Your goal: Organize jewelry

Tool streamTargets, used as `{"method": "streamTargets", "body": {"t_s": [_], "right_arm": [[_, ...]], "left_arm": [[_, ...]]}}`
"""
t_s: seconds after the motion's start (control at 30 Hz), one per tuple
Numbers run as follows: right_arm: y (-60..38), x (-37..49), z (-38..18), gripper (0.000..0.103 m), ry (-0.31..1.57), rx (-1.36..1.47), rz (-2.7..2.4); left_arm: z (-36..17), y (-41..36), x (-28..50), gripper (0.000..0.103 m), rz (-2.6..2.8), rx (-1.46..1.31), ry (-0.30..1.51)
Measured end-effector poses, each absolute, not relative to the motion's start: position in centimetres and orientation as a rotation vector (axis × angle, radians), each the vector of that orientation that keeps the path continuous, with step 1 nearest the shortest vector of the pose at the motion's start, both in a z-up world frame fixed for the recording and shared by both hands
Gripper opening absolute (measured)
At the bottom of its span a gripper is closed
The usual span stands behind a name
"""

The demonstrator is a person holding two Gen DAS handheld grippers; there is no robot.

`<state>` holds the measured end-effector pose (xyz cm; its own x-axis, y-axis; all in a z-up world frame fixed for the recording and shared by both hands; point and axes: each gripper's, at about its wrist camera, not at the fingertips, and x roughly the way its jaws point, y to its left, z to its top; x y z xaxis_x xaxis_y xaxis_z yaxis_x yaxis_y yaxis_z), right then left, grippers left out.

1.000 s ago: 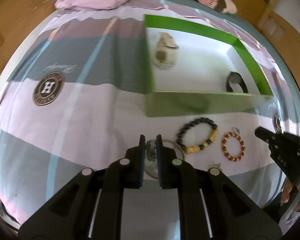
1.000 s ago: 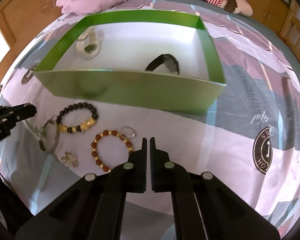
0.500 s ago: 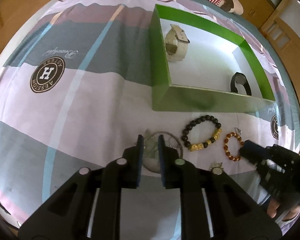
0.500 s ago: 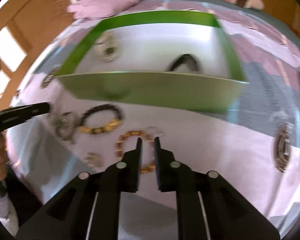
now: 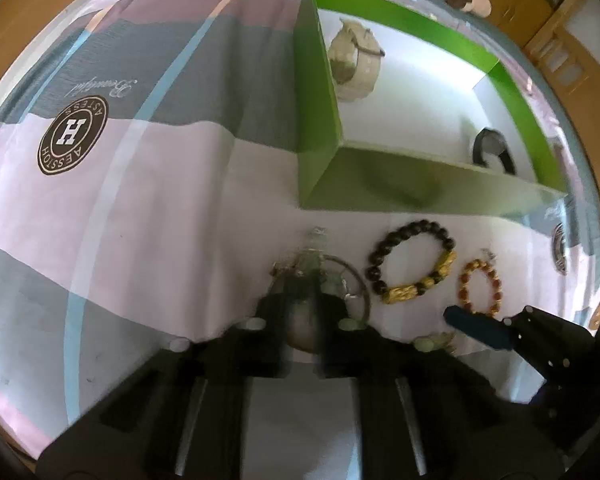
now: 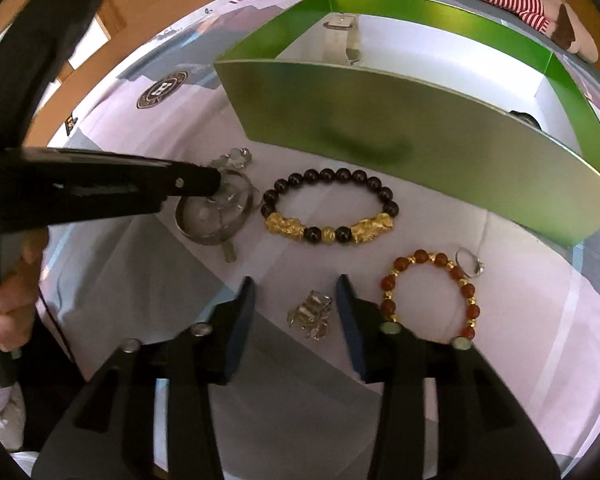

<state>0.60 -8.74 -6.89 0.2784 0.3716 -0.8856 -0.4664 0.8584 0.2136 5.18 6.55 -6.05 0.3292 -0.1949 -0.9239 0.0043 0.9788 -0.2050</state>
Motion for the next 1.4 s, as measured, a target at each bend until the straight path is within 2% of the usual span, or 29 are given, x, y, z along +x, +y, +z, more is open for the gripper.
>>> {"method": "streamTargets", "body": {"t_s": [0.1, 0.17, 0.4, 0.6, 0.73, 0.8, 0.83, 0.9, 0.93, 0.97, 1.4], "right_arm": [[-9.5, 0.8, -6.2, 0.036, 1.138, -0.058, 0.567], [-10.5, 1.1, -5.6, 0.046, 1.118, 0.001, 0.557], [-10.8, 2.7, -5.8, 0.046, 1.115, 0.03, 0.49], [-8.4, 3.4, -6.6, 0.046, 1.106, -0.073, 0.428], [-8.1, 4.5, -7.1, 0.057, 1.103, -0.08, 0.39], [-8.2, 4.8, -7.4, 0.058, 1.115, -0.061, 0.39], [-8.4, 4.9, -7.4, 0.054, 1.122, -0.05, 0.396], [-8.9, 4.7, -7.1, 0.036, 1.127, -0.03, 0.398], [-9.1, 4.7, -7.0, 0.02, 1.133, -0.037, 0.398], [-9.3, 4.6, -7.0, 0.011, 1.135, -0.035, 0.402], [-11.8, 4.3, -4.6, 0.011, 1.097, 0.008, 0.372]], "left_arm": [[-4.8, 6.8, 4.8, 0.005, -0.153, -0.198, 1.195], [-4.3, 6.9, 4.7, 0.005, -0.163, -0.211, 1.18], [-3.0, 8.6, 4.6, 0.005, -0.158, -0.265, 1.155], [-1.6, 8.9, 4.0, 0.005, -0.168, -0.27, 1.109], [-1.0, 9.3, 3.7, 0.005, -0.188, -0.281, 1.093], [-0.8, 9.3, 3.5, 0.005, -0.209, -0.287, 1.09], [-0.8, 9.1, 3.5, 0.005, -0.216, -0.287, 1.089], [-0.7, 8.8, 3.4, 0.005, -0.225, -0.28, 1.087], [-0.7, 8.6, 3.4, 0.005, -0.229, -0.277, 1.086], [-0.6, 8.5, 3.3, 0.005, -0.235, -0.275, 1.085], [-0.4, 6.6, 2.9, 0.005, -0.333, -0.258, 1.058]]}}
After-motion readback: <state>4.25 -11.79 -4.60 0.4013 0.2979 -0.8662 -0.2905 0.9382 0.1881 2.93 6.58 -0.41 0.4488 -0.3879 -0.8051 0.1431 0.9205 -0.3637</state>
